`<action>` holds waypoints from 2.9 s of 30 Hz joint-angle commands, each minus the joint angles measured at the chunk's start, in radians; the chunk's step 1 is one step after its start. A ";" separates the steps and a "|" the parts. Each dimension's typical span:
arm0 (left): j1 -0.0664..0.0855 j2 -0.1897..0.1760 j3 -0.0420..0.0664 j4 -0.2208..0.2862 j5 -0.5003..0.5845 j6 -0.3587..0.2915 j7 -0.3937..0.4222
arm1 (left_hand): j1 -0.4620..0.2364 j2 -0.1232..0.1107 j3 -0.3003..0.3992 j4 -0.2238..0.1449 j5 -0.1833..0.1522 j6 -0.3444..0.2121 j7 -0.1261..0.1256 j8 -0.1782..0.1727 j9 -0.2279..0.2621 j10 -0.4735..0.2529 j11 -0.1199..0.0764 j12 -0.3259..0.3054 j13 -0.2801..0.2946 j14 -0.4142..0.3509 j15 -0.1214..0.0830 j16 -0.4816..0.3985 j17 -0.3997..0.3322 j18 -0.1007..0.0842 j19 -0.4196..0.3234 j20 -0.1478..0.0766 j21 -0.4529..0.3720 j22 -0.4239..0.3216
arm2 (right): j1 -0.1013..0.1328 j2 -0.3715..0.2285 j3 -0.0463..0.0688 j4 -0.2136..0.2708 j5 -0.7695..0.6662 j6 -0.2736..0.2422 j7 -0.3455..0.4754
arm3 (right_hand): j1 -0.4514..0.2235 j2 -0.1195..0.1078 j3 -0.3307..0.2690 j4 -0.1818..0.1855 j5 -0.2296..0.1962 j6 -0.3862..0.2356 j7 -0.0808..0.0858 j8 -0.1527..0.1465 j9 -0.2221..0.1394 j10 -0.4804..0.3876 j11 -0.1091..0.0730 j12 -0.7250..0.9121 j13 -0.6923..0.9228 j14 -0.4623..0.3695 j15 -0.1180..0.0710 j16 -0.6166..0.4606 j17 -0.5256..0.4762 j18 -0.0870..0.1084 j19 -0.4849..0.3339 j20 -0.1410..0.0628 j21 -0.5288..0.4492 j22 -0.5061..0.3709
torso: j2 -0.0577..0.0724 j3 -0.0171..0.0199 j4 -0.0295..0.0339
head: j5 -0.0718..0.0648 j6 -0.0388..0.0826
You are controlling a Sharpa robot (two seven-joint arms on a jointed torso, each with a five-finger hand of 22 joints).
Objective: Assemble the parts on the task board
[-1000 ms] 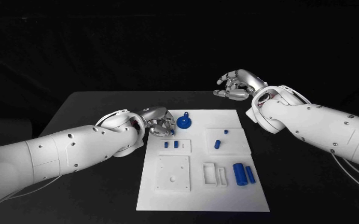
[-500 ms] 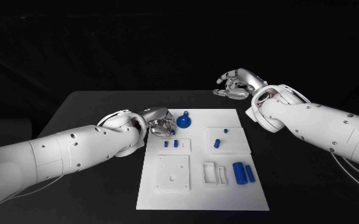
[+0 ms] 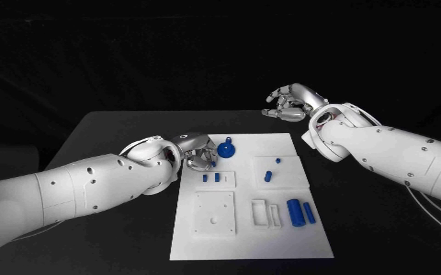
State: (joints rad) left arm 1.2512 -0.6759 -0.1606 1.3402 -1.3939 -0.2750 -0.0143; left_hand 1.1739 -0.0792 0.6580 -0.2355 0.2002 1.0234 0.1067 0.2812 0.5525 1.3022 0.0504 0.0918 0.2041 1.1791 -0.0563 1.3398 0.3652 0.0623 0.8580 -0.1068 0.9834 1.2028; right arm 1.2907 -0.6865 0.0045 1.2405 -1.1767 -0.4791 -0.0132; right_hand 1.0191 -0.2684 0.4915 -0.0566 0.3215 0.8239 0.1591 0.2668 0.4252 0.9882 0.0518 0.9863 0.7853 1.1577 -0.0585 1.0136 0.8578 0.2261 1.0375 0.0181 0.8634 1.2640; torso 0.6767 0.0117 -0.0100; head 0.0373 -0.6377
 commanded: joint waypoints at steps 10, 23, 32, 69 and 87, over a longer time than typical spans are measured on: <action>-0.008 0.000 -0.014 0.007 -0.093 0.006 0.003 | 0.000 0.004 0.006 -0.003 0.008 0.012 -0.001 0.006 -0.001 0.012 -0.001 0.000 0.000 0.007 -0.007 -0.005 0.000 0.010 0.006 -0.049 -0.004 0.003 | -0.004 0.000 0.000 -0.001 0.000 0.013 0.010 | 0.007 0.000 0.002 0.007 0.004 -0.002 0.007 0.003 -0.001 -0.008 0.001 0.007 -0.002 -0.008 0.003 0.001 -0.002 0.036 0.002 0.005 -0.006 0.001 | 0.000 0.0000 0.0003 | 0.001 -0.001; -0.008 -0.007 -0.014 0.006 -0.046 -0.026 0.007 | 0.005 -0.048 0.003 -0.007 -0.014 -0.090 0.039 -0.050 -0.030 -0.055 0.021 -0.031 -0.022 -0.004 0.014 -0.014 -0.004 0.012 0.005 -0.038 -0.011 0.006 | -0.005 -0.004 0.000 -0.002 0.001 0.016 0.010 | 0.007 0.000 0.002 0.007 0.004 -0.002 0.007 0.003 -0.001 -0.008 0.001 0.007 -0.003 -0.008 0.003 0.001 -0.002 0.036 0.002 0.005 -0.007 0.002 | 0.000 -0.0002 -0.0006 | -0.001 0.002; -0.009 -0.027 -0.014 0.004 -0.033 -0.036 0.006 | -0.004 -0.116 -0.003 0.022 -0.020 -0.148 0.046 -0.074 -0.043 -0.124 0.046 -0.028 -0.045 -0.032 0.039 -0.030 -0.011 0.020 -0.012 -0.012 -0.026 0.007 | -0.010 -0.018 0.000 0.005 0.002 0.016 0.012 | 0.007 -0.001 0.002 0.007 0.003 -0.003 0.007 0.003 -0.001 -0.008 0.001 0.008 -0.003 -0.008 0.003 0.001 -0.002 0.036 0.002 0.005 -0.007 0.002 | 0.000 0.0001 -0.0014 | -0.001 0.005; 0.017 -0.183 0.078 0.080 1.029 0.053 0.295 | -0.030 -0.059 -0.036 0.051 -0.145 -0.150 0.061 -0.035 -0.035 -0.092 0.041 0.000 -0.043 -0.081 0.036 -0.150 -0.064 0.008 -0.047 -0.007 -0.085 -0.004 | -0.034 -0.204 -0.032 0.182 -0.249 0.365 0.014 | 0.101 0.072 0.153 -0.145 -0.090 0.037 0.022 0.044 0.010 -0.005 0.045 -0.584 -0.454 0.023 0.040 0.006 -0.054 0.036 0.052 0.001 -0.043 0.020 | -0.001 0.0011 -0.0009 | -0.064 0.047; 0.017 -0.185 0.078 0.138 1.077 0.060 0.313 | -0.058 -0.036 -0.076 0.029 -0.145 -0.160 0.063 -0.028 -0.037 -0.091 0.042 0.000 -0.044 -0.076 0.037 -0.211 -0.085 -0.001 -0.049 -0.008 -0.115 -0.016 | -0.084 -0.172 -0.044 0.224 -0.563 0.336 -0.086 | 0.162 0.019 0.281 -0.131 -0.210 0.104 -0.009 0.074 0.014 0.132 0.037 -0.761 -0.569 0.084 0.034 0.008 -0.065 0.036 0.116 -0.024 -0.046 0.024 | 0.001 -0.0007 0.0007 | -0.067 0.042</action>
State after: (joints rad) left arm 1.2671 -0.8632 -0.0838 1.4750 -0.3432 -0.2336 0.2740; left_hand 1.1243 -0.1192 0.5868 -0.2054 0.0550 0.8678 0.1731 0.2480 0.5159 1.2101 0.0925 0.0881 0.1604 1.0986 -0.0232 1.1332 0.2815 0.0614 0.8074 -0.0931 0.8742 1.1874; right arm 1.2088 -0.8620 -0.0397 1.4677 -1.6532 -0.1444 -0.0597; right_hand 1.1711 -0.2519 0.7682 -0.1869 0.1162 0.9206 0.1524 0.3365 0.4403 1.1124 0.0887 0.2307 0.2176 1.2365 -0.0259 1.0198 0.7922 0.2193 1.1474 -0.0055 0.8170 1.2874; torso 0.6767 0.0110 -0.0111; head -0.0299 -0.5921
